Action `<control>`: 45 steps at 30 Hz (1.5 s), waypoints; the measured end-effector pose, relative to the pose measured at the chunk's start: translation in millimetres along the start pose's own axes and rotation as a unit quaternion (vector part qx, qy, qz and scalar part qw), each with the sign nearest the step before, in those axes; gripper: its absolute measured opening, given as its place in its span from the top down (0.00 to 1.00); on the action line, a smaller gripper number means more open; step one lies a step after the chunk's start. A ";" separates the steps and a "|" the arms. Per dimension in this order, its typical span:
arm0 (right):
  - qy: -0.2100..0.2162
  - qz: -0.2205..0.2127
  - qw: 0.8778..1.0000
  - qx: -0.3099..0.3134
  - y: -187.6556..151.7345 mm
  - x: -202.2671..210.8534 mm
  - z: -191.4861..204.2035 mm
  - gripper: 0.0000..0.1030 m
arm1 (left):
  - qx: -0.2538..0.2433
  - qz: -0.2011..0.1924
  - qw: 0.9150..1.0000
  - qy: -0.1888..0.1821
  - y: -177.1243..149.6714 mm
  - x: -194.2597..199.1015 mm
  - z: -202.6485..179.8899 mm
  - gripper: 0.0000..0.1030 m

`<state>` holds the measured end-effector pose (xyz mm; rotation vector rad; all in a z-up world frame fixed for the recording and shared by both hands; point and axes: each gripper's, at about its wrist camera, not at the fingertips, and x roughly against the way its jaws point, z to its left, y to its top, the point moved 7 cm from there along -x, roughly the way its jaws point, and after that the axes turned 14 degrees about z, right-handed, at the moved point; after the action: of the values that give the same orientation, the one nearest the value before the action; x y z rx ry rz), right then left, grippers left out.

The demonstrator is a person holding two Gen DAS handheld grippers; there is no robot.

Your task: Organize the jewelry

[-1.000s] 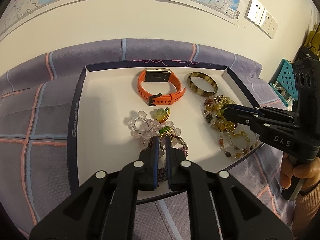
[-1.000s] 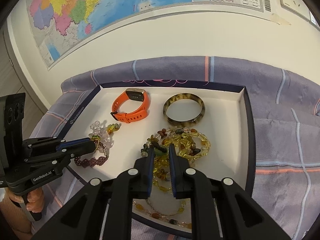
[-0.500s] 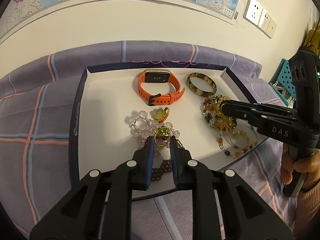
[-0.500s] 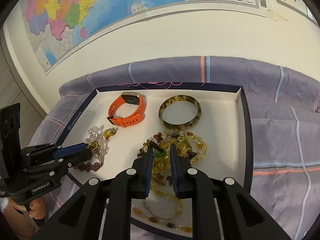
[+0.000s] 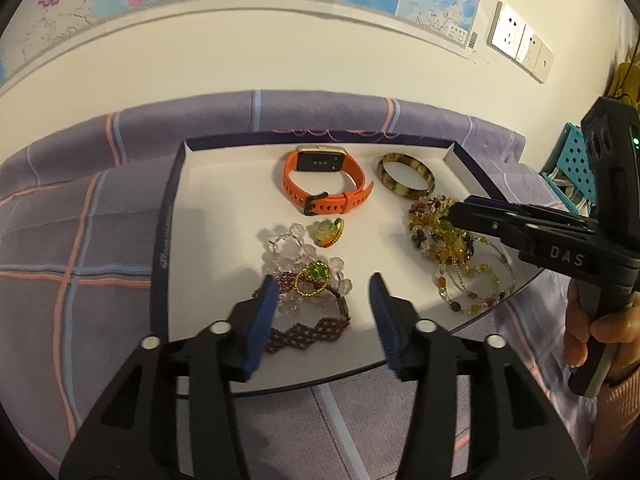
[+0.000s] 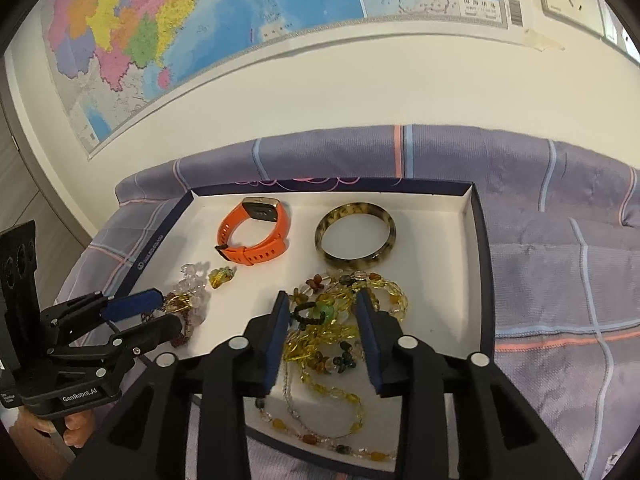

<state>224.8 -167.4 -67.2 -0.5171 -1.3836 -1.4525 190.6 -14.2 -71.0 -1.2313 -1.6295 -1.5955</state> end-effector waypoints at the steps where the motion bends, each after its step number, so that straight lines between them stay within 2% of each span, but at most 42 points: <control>1: 0.000 -0.002 1.000 0.001 -0.4 1.5 0.9 0.61 | 0.000 -0.005 1.000 0.004 0.3 2.3 0.5 0.39; 4: -0.005 -0.007 1.000 0.004 -4.9 7.1 3.1 0.53 | 0.001 -0.018 1.000 0.010 0.1 10.1 1.8 0.36; 9: -0.011 -0.006 1.000 0.013 -15.7 10.9 6.8 0.52 | -0.001 -0.032 0.999 0.021 -2.5 20.9 0.1 0.29; 11: -0.013 -0.009 1.000 0.013 -20.3 13.6 7.6 0.51 | -0.004 -0.036 0.999 0.025 -5.5 24.8 -2.2 0.21; 12: -0.015 -0.012 1.000 0.013 -22.7 16.1 8.3 0.49 | -0.004 -0.039 0.999 0.027 -7.6 27.2 -2.7 0.19; 14: -0.018 -0.018 1.000 0.014 -27.8 20.2 11.5 0.42 | -0.001 -0.048 0.998 0.038 -11.7 32.3 -2.8 0.06; 17: -0.035 -0.029 0.999 0.027 -38.7 26.7 21.3 0.31 | 0.000 -0.052 0.998 0.047 -19.0 37.2 -4.7 0.06; 19: -0.052 -0.036 0.997 0.036 -46.0 30.7 27.2 0.17 | 0.005 -0.057 0.997 0.055 -25.3 41.8 -5.2 0.06; 20: -0.061 -0.044 0.996 0.041 -50.5 34.2 30.9 0.16 | 0.007 -0.060 0.997 0.058 -27.8 43.8 -5.5 0.06; 22: -0.074 -0.053 0.995 0.048 -57.4 39.5 35.9 0.06 | 0.014 -0.061 0.996 0.068 -33.6 47.9 -5.8 0.06; 28: -0.092 -0.064 0.992 0.049 -78.7 51.4 44.1 0.07 | 0.030 -0.062 0.994 0.090 -51.4 58.8 -8.4 0.06; 37: -0.099 -0.061 0.992 0.045 -107.1 55.6 52.1 0.07 | 0.047 -0.066 0.992 0.097 -73.1 71.0 -14.9 0.06; 45: -0.095 -0.061 0.993 0.040 -115.2 58.6 55.3 0.07 | 0.060 -0.054 0.992 0.097 -89.2 71.3 -16.1 0.06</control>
<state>84.7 -159.3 -58.6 -0.5388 -1.6427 -1.4664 78.1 -2.5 -48.4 -0.9111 -1.6634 -1.6019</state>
